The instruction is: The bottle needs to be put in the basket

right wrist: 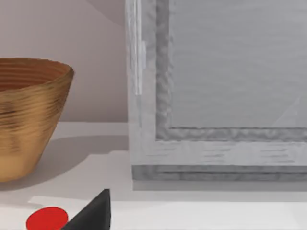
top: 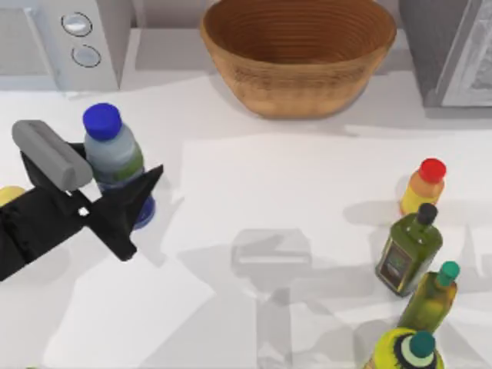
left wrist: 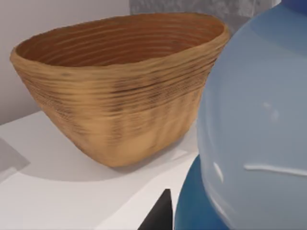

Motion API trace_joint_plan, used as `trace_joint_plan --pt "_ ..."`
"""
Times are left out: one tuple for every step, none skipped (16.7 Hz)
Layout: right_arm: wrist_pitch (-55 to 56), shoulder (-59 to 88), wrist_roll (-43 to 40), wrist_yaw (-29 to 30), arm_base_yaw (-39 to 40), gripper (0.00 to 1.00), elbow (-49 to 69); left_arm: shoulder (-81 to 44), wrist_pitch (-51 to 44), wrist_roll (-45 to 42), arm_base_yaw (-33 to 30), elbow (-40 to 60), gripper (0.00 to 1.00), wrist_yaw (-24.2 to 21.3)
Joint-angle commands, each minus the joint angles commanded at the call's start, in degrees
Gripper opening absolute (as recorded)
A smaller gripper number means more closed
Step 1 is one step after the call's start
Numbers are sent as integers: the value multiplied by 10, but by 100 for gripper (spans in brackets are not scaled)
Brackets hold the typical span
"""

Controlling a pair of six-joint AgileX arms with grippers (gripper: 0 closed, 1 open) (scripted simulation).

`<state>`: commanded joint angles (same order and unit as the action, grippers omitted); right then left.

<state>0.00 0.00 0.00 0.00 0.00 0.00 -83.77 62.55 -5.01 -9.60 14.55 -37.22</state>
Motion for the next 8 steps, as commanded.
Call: trace_joint_plan --pt "0 0 0 0 0 100 0 31 -23 -2 11 -12 0 -10" --pt "0 0 0 0 0 100 0 62 -46 -3 21 -23 0 -19" --pt "0 0 0 0 0 100 0 91 -67 -5 31 -33 0 -29" --pt "0 0 0 0 0 100 0 118 -87 -7 41 -43 0 -37" --pt "0 0 0 0 0 100 0 143 -106 -8 49 -53 0 -45" --pt "0 0 0 0 0 100 0 166 -123 -9 57 -61 0 -53" --pt "0 0 0 0 0 100 0 186 -138 -10 64 -68 0 -59" --pt "0 0 0 0 0 100 0 203 -150 -11 70 -75 0 -65"
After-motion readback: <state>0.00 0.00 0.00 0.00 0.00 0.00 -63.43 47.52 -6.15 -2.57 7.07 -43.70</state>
